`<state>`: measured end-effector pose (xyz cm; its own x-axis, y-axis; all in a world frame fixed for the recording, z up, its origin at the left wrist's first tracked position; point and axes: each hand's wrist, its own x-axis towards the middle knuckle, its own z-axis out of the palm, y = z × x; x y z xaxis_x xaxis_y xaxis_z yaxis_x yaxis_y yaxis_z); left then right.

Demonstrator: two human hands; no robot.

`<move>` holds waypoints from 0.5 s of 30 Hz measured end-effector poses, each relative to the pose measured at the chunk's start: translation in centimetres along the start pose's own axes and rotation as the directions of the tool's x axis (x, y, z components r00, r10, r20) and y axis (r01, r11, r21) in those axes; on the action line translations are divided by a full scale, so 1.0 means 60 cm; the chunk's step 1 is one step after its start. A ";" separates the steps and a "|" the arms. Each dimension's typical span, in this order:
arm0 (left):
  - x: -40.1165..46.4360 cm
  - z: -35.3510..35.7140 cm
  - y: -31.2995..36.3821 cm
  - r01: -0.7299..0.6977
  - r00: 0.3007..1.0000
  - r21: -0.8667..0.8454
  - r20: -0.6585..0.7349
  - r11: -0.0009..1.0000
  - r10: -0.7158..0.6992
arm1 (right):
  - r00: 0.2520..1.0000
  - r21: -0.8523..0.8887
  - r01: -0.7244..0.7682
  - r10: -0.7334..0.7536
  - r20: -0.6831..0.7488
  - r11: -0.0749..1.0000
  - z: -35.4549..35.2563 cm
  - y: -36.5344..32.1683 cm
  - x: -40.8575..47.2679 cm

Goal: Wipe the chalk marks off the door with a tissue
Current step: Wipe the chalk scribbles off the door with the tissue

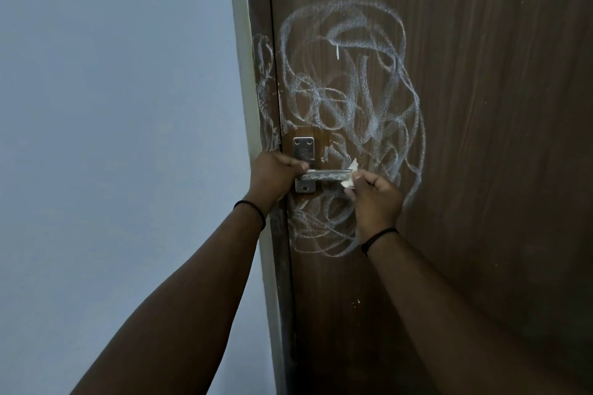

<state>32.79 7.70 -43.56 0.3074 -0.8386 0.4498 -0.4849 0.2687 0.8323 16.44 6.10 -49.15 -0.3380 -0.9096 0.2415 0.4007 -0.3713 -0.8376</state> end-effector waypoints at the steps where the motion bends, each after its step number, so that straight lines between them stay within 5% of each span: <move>1: 0.000 0.000 -0.001 0.001 1.000 -0.004 -0.002 1.000 -0.001 | 0.997 0.107 -0.073 0.073 0.001 0.992 0.004 0.006 -0.005; 7: 0.009 -0.001 0.002 0.096 0.995 -0.070 0.009 0.993 -0.096 | 0.958 0.515 -0.230 0.284 -0.028 0.826 0.050 0.028 -0.026; 15: 0.022 -0.006 -0.002 0.143 0.987 -0.110 0.088 0.984 -0.134 | 0.915 0.523 -0.396 0.371 0.157 0.755 0.121 0.060 -0.061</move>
<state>33.54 6.73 -42.99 0.2966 -0.9052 0.3042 -0.3427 0.1965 0.9187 25.32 6.75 -49.48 -0.0273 -0.9995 -0.0127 0.8813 -0.0180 -0.4721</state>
